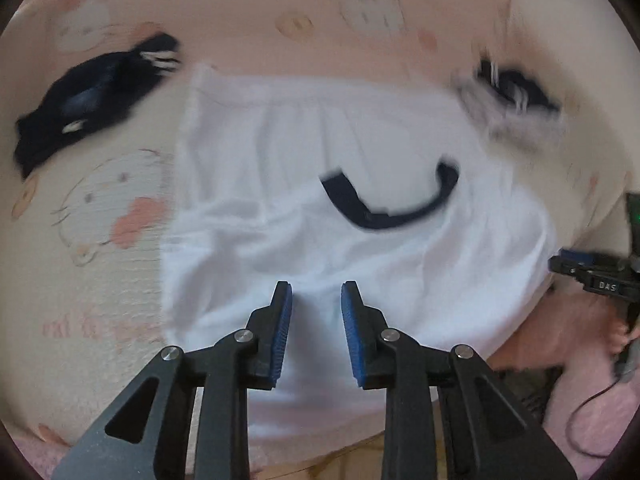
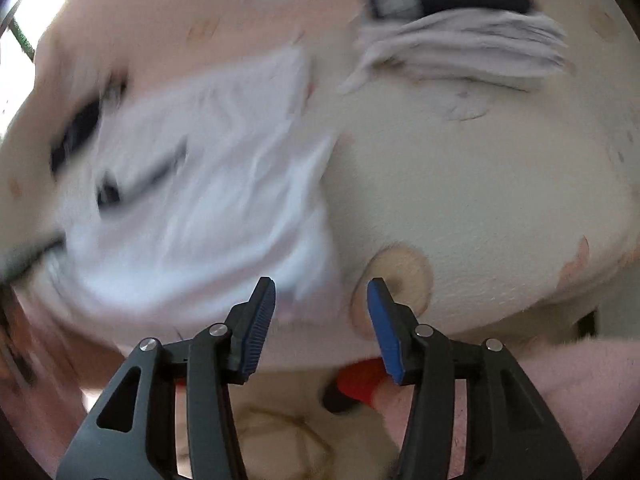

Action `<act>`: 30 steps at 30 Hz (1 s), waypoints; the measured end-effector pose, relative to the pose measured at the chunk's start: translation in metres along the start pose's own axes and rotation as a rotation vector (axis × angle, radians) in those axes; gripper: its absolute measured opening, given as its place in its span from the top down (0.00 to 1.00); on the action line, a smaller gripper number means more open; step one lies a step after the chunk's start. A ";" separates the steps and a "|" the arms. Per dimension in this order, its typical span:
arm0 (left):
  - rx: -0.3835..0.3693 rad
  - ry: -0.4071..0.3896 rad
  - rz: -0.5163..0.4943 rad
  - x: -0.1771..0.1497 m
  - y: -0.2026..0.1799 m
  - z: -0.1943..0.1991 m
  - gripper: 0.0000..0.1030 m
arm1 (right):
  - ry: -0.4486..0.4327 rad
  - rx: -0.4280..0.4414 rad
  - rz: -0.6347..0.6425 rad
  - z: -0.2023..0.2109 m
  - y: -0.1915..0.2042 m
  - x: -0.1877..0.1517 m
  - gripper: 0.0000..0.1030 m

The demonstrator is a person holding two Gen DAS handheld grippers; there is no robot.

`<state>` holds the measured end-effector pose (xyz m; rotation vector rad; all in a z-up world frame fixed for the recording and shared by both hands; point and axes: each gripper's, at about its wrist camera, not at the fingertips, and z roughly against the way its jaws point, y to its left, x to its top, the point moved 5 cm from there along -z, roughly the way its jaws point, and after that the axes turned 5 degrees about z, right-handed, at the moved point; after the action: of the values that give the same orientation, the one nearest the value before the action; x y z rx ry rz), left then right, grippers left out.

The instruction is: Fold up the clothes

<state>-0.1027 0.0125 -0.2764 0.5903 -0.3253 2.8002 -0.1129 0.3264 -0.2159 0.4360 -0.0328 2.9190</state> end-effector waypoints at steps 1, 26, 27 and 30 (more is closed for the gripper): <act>0.017 0.007 0.003 0.000 0.003 -0.003 0.69 | 0.044 -0.044 0.037 -0.009 0.004 -0.005 0.53; 0.079 0.120 -0.184 0.049 -0.021 -0.045 0.59 | -0.219 0.022 0.336 -0.003 0.114 0.112 0.48; 0.077 0.107 -0.174 0.052 -0.019 -0.046 0.59 | -0.215 0.035 0.327 -0.013 0.117 0.117 0.48; 0.059 0.066 -0.120 0.064 -0.011 -0.049 0.57 | -0.142 0.036 0.229 -0.045 0.113 0.121 0.48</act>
<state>-0.1735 0.0490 -0.2914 0.5109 -0.1885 2.7140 -0.2604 0.2403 -0.2230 0.6868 -0.0536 3.1098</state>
